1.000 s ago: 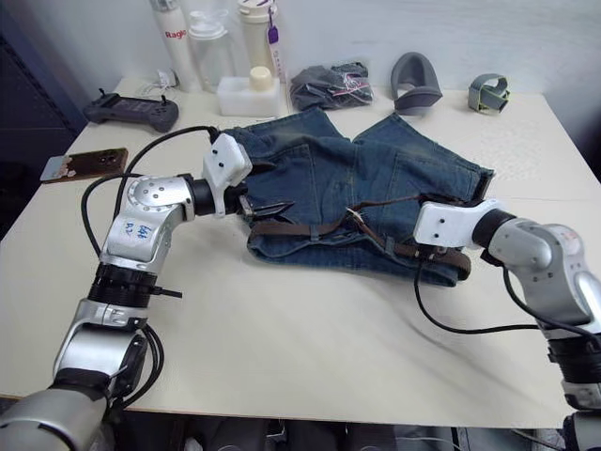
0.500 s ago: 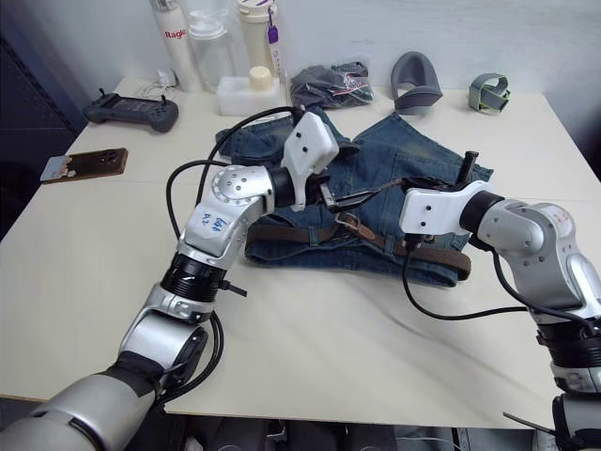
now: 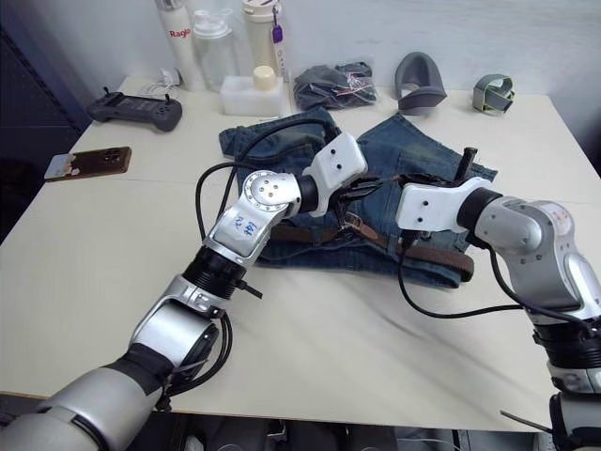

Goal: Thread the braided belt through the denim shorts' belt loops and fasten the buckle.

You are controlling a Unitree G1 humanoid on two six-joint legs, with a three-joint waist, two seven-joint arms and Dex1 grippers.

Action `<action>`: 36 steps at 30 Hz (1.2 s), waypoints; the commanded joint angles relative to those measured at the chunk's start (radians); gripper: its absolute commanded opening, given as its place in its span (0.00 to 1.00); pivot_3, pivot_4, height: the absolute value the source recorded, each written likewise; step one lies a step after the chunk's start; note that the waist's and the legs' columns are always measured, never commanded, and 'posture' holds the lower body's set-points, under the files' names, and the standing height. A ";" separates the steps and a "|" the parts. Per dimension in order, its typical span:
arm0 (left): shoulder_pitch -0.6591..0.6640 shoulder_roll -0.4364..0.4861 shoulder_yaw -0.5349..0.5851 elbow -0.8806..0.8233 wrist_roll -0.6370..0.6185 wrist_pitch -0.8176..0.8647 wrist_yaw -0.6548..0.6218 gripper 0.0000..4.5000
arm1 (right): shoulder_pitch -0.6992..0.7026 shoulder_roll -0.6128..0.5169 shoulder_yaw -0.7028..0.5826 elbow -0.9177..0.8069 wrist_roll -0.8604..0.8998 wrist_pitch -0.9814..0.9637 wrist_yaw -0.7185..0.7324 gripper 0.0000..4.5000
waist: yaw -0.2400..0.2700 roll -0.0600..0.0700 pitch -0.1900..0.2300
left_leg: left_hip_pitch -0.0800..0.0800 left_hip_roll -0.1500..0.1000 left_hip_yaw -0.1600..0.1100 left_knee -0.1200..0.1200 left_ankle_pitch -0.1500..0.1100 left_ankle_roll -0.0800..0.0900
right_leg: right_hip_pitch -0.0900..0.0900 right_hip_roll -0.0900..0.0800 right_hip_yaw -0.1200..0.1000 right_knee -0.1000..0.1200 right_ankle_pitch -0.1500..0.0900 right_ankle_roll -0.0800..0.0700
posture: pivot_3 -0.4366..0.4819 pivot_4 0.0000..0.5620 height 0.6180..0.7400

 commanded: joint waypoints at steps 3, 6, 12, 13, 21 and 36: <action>-0.020 -0.024 0.078 -0.011 -0.057 0.031 0.026 0.00 | 0.017 0.049 -0.065 -0.085 0.108 0.101 0.023 0.09 | 0.000 0.000 0.000 | 0.000 0.000 0.000 0.000 0.000 0.000 | 0.000 0.000 0.000 0.000 0.000 0.000 | 0.48 0.27 0.25; -0.002 -0.043 0.136 -0.010 -0.113 0.100 0.040 0.00 | 0.030 0.053 -0.084 -0.104 0.122 0.160 0.028 0.38 | 0.000 0.000 0.000 | 0.000 0.000 0.000 0.000 0.000 0.000 | 0.000 0.000 0.000 0.000 0.000 0.000 | 0.48 0.27 0.25; -0.008 -0.091 0.434 -0.015 -0.330 0.421 0.244 0.00 | 0.084 0.083 -0.160 -0.164 0.205 0.318 0.011 0.99 | -0.001 0.000 0.000 | 0.000 0.000 -0.001 0.000 0.000 0.000 | 0.000 0.000 0.000 0.000 0.000 0.000 | 0.48 0.27 0.25; -0.009 -0.098 0.473 -0.025 -0.367 0.467 0.266 0.00 | 0.090 0.093 -0.169 -0.169 0.221 0.344 0.006 0.99 | -0.002 0.000 0.000 | 0.000 0.000 -0.001 0.000 0.000 0.000 | 0.000 0.000 0.000 0.000 0.000 0.000 | 0.48 0.27 0.25; 0.020 -0.119 0.618 -0.110 -0.560 0.761 0.363 0.00 | 0.066 0.305 -0.218 -0.193 0.466 0.660 -0.038 0.72 | 0.000 0.000 0.000 | 0.000 0.000 -0.001 -0.001 0.000 0.000 | 0.001 0.000 0.000 0.000 0.000 0.000 | 0.48 0.27 0.25; 0.143 -0.169 0.612 -0.218 -0.603 0.778 0.527 0.00 | 0.052 0.373 0.012 -0.107 0.591 0.980 -0.051 0.01 | -0.002 0.000 0.000 | 0.001 0.000 0.000 -0.002 0.000 0.000 | 0.001 0.001 0.001 0.000 0.000 0.000 | 0.48 0.27 0.25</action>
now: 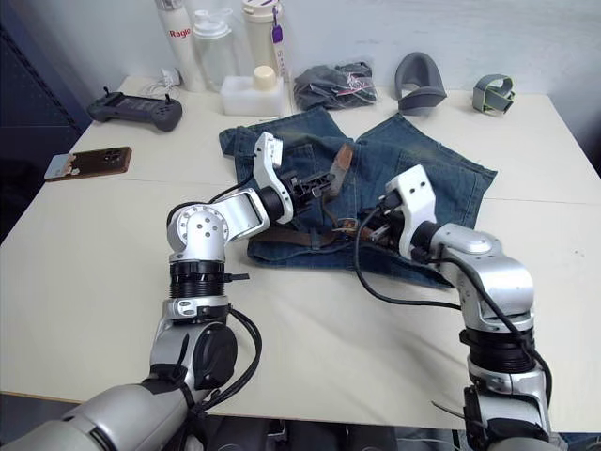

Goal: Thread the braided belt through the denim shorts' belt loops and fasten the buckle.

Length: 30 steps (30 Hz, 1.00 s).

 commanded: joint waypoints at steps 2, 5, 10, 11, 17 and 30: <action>0.050 0.005 0.001 -0.054 -0.017 -0.010 0.027 0.00 | 0.058 -0.050 0.121 0.031 -0.063 -0.040 0.006 0.01 | 0.000 0.000 -0.001 | 0.001 0.000 0.001 0.000 0.000 0.000 | 0.001 0.000 0.001 0.000 0.000 0.000 | 0.48 0.27 0.25; 0.088 0.035 0.004 -0.065 -0.020 -0.008 0.020 0.00 | 0.077 -0.063 0.149 0.053 -0.084 -0.082 0.004 0.01 | 0.000 -0.002 -0.002 | 0.002 0.000 0.000 0.000 0.000 0.000 | 0.001 0.000 0.000 0.000 0.000 0.000 | 0.48 0.27 0.25; 0.121 0.084 0.031 -0.066 -0.058 0.029 0.006 0.00 | 0.079 -0.061 0.145 0.045 -0.072 -0.128 0.024 0.01 | -0.001 -0.002 -0.002 | 0.002 0.000 0.000 0.000 0.000 0.000 | 0.002 0.000 0.000 0.000 0.000 0.000 | 0.48 0.27 0.25; 0.127 0.089 0.030 -0.067 -0.063 0.031 0.003 0.00 | 0.072 -0.054 0.144 0.042 -0.066 -0.142 0.029 0.01 | -0.001 -0.002 -0.002 | 0.002 0.000 0.000 0.000 0.000 0.000 | 0.002 0.000 0.000 0.000 0.000 0.000 | 0.48 0.27 0.25; 0.140 0.063 0.037 -0.065 -0.089 0.027 0.024 0.00 | 0.034 -0.032 0.163 0.063 -0.054 -0.192 0.071 0.01 | -0.008 -0.002 -0.002 | 0.002 0.000 0.000 0.000 0.000 -0.001 | 0.002 0.000 0.000 0.000 0.000 0.000 | 0.48 0.27 0.25; 0.193 0.062 -0.042 -0.131 -0.072 -0.015 0.019 0.00 | -0.051 0.021 0.159 0.193 -0.018 -0.190 0.140 0.01 | -0.023 -0.002 -0.003 | 0.003 0.000 0.000 0.000 0.000 -0.001 | 0.002 0.000 0.000 0.000 0.000 0.000 | 0.48 0.27 0.25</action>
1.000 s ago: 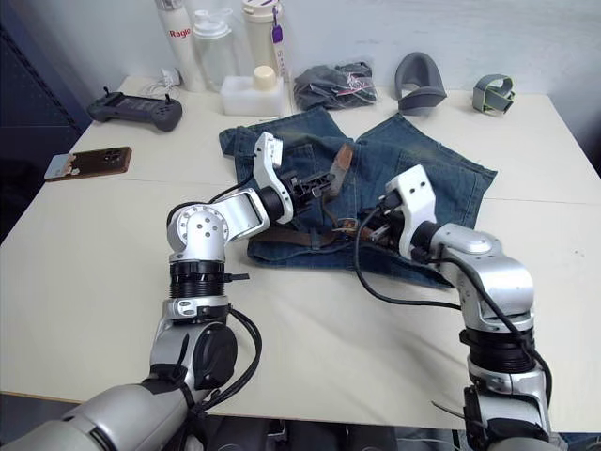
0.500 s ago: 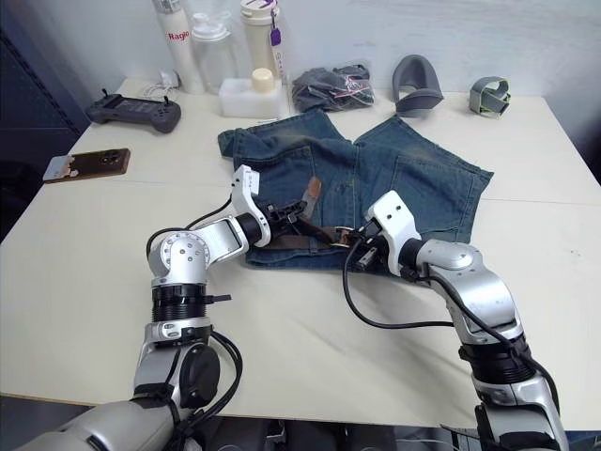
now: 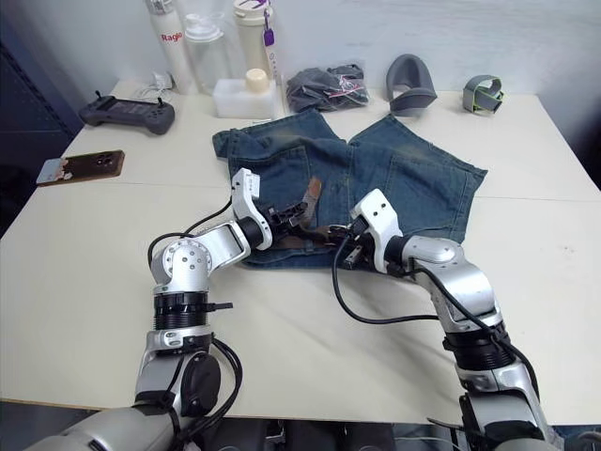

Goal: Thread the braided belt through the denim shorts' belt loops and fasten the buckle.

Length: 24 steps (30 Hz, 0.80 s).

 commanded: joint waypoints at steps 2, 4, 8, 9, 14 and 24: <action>0.020 0.001 -0.011 -0.035 -0.012 -0.015 -0.005 0.00 | -0.049 -0.011 -0.009 0.039 0.063 0.068 0.070 0.01 | -0.001 0.000 0.000 | 0.000 0.000 0.000 0.000 0.000 0.000 | 0.000 0.000 0.000 0.000 0.000 0.000 | 0.48 0.27 0.25; 0.022 0.004 -0.011 -0.039 -0.016 -0.028 -0.014 0.00 | -0.086 -0.026 -0.031 0.043 0.093 0.099 0.099 0.01 | 0.001 0.000 0.000 | 0.000 0.000 0.000 0.000 0.000 0.000 | 0.000 0.000 0.000 0.000 0.000 0.000 | 0.48 0.27 0.25; 0.025 0.007 -0.006 -0.055 -0.038 -0.049 -0.041 0.00 | -0.171 -0.074 -0.040 0.069 0.138 0.142 0.184 0.01 | 0.001 0.000 0.000 | -0.001 0.000 0.000 0.000 0.000 0.000 | -0.001 -0.001 0.000 0.000 0.000 0.000 | 0.48 0.27 0.25; 0.026 0.009 -0.006 -0.057 -0.041 -0.051 -0.046 0.00 | -0.186 -0.082 -0.036 0.077 0.148 0.150 0.204 0.01 | 0.001 0.000 0.000 | -0.001 0.000 0.000 0.000 0.000 0.000 | -0.001 -0.001 0.000 0.000 0.000 0.000 | 0.48 0.27 0.25; 0.030 0.018 -0.005 -0.058 -0.043 -0.053 -0.052 0.00 | -0.227 -0.098 -0.007 0.120 0.157 0.163 0.270 0.01 | 0.003 0.000 0.001 | -0.001 0.000 0.000 -0.001 0.000 0.000 | -0.001 -0.001 -0.001 -0.001 0.000 0.000 | 0.48 0.27 0.25; 0.073 0.007 -0.007 -0.104 -0.047 -0.049 -0.028 0.00 | -0.309 -0.079 0.026 0.342 0.145 0.149 0.379 0.01 | 0.001 0.000 0.001 | -0.001 0.000 0.000 -0.003 0.000 0.000 | -0.001 -0.001 -0.001 -0.002 0.000 0.000 | 0.48 0.27 0.25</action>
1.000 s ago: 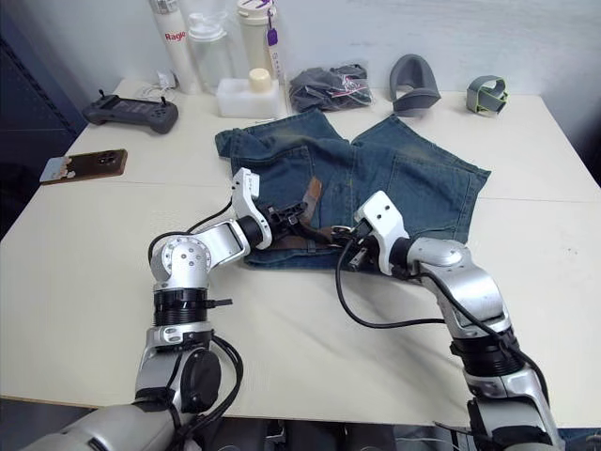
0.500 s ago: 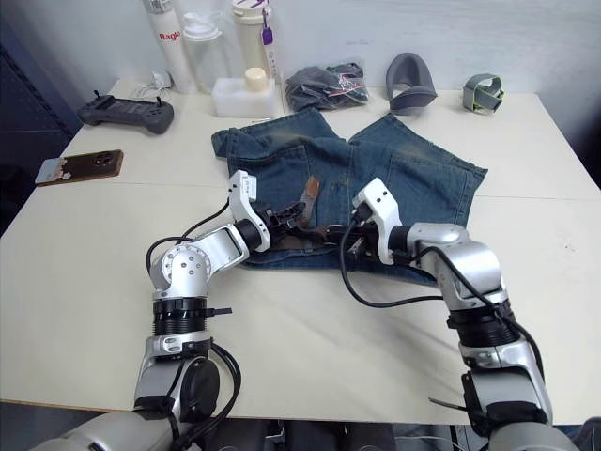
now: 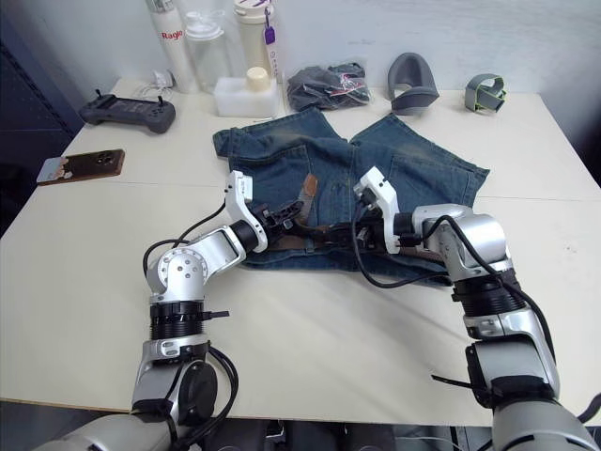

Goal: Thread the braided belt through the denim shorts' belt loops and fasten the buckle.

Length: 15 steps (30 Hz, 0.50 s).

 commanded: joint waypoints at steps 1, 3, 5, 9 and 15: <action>0.015 -0.007 -0.007 -0.048 -0.022 -0.005 0.007 0.00 | -0.052 0.007 -0.014 0.031 0.007 -0.029 0.033 0.01 | -0.001 0.000 0.000 | 0.000 0.000 0.000 0.000 0.000 0.000 | 0.000 0.000 0.000 0.000 0.000 0.000 | 0.48 0.27 0.25; 0.019 -0.010 -0.009 -0.053 -0.022 -0.005 0.010 0.00 | -0.073 0.010 -0.019 0.060 0.006 -0.037 0.042 0.01 | -0.001 0.000 0.000 | 0.000 0.000 0.000 0.000 0.000 0.000 | 0.000 0.000 0.000 0.000 0.000 0.000 | 0.48 0.27 0.25; 0.023 -0.012 -0.010 -0.056 -0.021 -0.005 0.013 0.00 | -0.101 0.006 -0.023 0.091 0.005 -0.043 0.057 0.01 | -0.001 0.000 0.000 | 0.000 0.000 0.000 0.000 0.000 0.000 | 0.000 0.000 0.000 0.000 0.000 0.000 | 0.48 0.27 0.25; 0.030 -0.015 -0.013 -0.060 -0.019 -0.006 0.017 0.00 | -0.141 0.003 -0.010 0.154 -0.020 -0.072 0.078 0.01 | -0.001 0.000 0.000 | 0.000 0.000 0.000 -0.001 0.000 0.000 | 0.000 0.000 0.000 -0.001 0.000 0.000 | 0.48 0.27 0.25; 0.032 -0.017 -0.020 -0.065 -0.013 -0.013 0.024 0.00 | -0.132 0.017 0.036 0.227 -0.075 -0.083 0.093 0.01 | -0.001 0.000 0.000 | 0.000 0.000 0.000 -0.001 0.000 0.000 | 0.000 0.000 0.000 -0.001 0.000 0.000 | 0.48 0.27 0.25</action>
